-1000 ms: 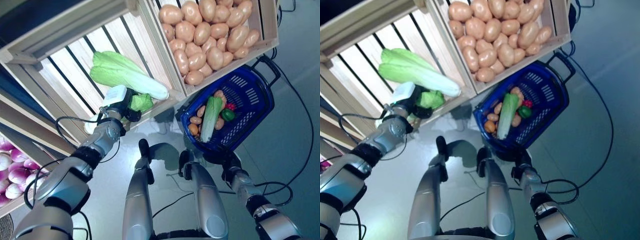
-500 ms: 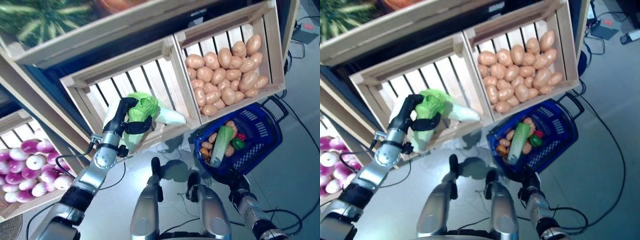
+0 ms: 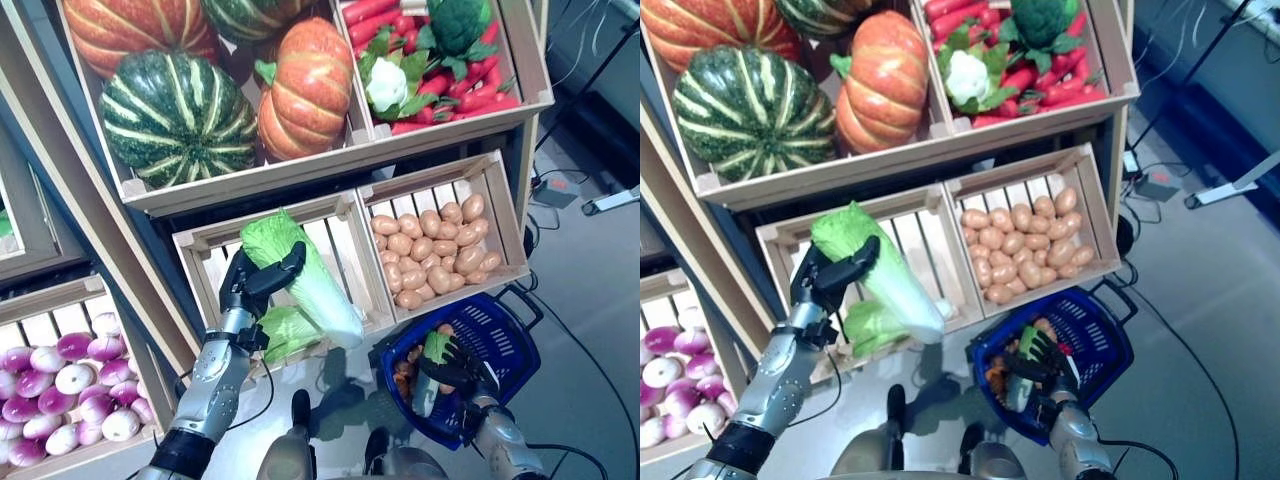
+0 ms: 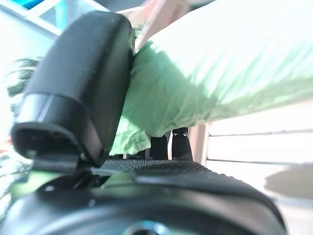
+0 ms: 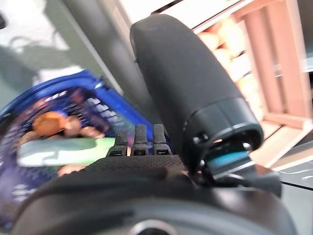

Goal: Put vegetables into the basket

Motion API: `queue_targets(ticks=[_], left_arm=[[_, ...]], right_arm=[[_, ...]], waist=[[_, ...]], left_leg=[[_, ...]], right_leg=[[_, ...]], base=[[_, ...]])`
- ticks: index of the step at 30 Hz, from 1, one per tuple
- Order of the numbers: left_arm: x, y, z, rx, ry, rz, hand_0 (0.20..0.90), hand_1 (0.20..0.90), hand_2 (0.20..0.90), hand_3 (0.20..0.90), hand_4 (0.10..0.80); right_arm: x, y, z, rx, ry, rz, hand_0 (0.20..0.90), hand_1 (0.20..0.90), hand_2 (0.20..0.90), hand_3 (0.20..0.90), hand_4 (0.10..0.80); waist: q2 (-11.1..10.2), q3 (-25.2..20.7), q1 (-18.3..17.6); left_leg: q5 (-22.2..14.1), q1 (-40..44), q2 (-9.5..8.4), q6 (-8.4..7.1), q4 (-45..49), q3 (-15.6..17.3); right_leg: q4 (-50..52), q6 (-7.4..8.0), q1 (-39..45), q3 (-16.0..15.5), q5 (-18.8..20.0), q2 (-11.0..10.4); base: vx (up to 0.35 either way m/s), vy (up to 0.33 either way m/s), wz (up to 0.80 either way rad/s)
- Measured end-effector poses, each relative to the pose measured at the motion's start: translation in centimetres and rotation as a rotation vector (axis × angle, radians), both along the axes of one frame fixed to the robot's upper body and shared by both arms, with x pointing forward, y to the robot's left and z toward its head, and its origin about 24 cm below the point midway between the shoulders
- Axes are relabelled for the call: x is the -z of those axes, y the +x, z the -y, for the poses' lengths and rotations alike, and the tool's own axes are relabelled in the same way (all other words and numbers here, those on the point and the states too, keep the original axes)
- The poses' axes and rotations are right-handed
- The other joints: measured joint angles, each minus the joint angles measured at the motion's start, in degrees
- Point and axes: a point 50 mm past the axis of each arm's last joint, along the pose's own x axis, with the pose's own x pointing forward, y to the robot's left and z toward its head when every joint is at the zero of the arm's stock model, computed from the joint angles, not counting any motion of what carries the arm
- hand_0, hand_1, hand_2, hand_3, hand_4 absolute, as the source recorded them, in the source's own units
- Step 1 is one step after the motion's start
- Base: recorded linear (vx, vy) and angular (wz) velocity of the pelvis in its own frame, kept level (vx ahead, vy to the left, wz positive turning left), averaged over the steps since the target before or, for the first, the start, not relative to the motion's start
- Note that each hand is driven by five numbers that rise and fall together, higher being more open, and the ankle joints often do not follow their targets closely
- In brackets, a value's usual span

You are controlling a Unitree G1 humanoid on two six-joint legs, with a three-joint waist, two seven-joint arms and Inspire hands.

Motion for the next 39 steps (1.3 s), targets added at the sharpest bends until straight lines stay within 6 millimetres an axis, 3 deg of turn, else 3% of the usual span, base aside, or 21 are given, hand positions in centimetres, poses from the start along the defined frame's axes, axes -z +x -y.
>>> queue_targets(ticks=[5, 10, 16, 22, 27, 39], left_arm=[[0.8, -0.6, 0.0, -0.012, -0.129, -0.053, 0.300, 0.300, 0.300, 0.300, 0.400], [1.4, -1.0, -0.1, -0.002, -0.129, -0.102, 0.300, 0.300, 0.300, 0.300, 0.400], [1.5, -1.1, -0.2, 0.015, -0.111, -0.131, 0.300, 0.300, 0.300, 0.300, 0.400], [1.4, -1.1, -0.5, 0.020, -0.060, -0.140, 0.300, 0.300, 0.300, 0.300, 0.400], [1.2, -1.1, -0.9, 0.022, -0.006, -0.133, 0.300, 0.300, 0.300, 0.300, 0.400], [0.8, -1.2, 0.1, 0.062, -0.012, -0.117, 0.300, 0.300, 0.300, 0.300, 0.400]], right_arm=[[-1.4, 0.1, -0.6, -0.057, -0.015, 0.070, 0.900, 0.900, 0.900, 0.900, 0.800], [-3.9, 1.1, -0.5, -0.211, -0.004, 0.190, 0.900, 0.900, 0.900, 0.900, 0.800], [-8.9, 2.2, 0.2, -0.516, -0.011, 0.331, 0.900, 0.900, 0.900, 0.900, 0.800], [-12.3, 3.5, -0.1, -0.721, -0.013, 0.384, 0.900, 0.900, 0.900, 0.900, 0.800], [-13.6, 3.8, -0.8, -0.790, 0.048, 0.395, 0.900, 0.900, 0.900, 0.900, 0.800], [-13.2, 3.9, -4.2, -1.042, 0.129, 0.267, 0.900, 0.900, 0.900, 0.900, 0.800]], waist=[[-0.4, -1.5, -1.1], [-0.7, -2.1, -1.8], [-1.3, -2.6, -1.8], [-3.0, -3.8, -1.9], [-2.9, -4.3, -1.9], [-1.3, -5.2, -1.3]], left_leg=[[-0.2, 1.2, -0.25, 0.22, -0.4, 0.7], [-0.4, 2.0, -0.30, 0.47, -0.4, 1.4], [-0.4, 2.2, -0.33, 0.60, -0.4, 1.8], [-0.6, 2.4, -0.40, 0.77, -0.5, 2.6], [-0.8, 2.7, -0.74, 1.02, -0.5, 2.7], [-1.0, 2.7, -1.50, 1.37, -0.5, 2.6]], right_leg=[[-1.6, 0.26, 1.5, 0.3, 0.8, -0.1], [-3.2, 0.48, 2.6, 0.8, 1.9, -0.1], [-4.3, 0.64, 3.0, 1.6, 2.8, -0.1], [-5.7, 0.76, 3.6, 2.0, 3.6, -0.1], [-6.6, 1.01, 4.3, 2.0, 3.9, -0.4], [-7.7, 1.52, 5.0, 2.0, 4.4, -0.9]], base=[[0.008, 0.002, -0.05], [0.000, -0.011, -0.09], [-0.012, -0.020, -0.05], [-0.006, 0.005, -0.04], [-0.006, 0.022, 0.01], [0.006, 0.006, 0.01]])
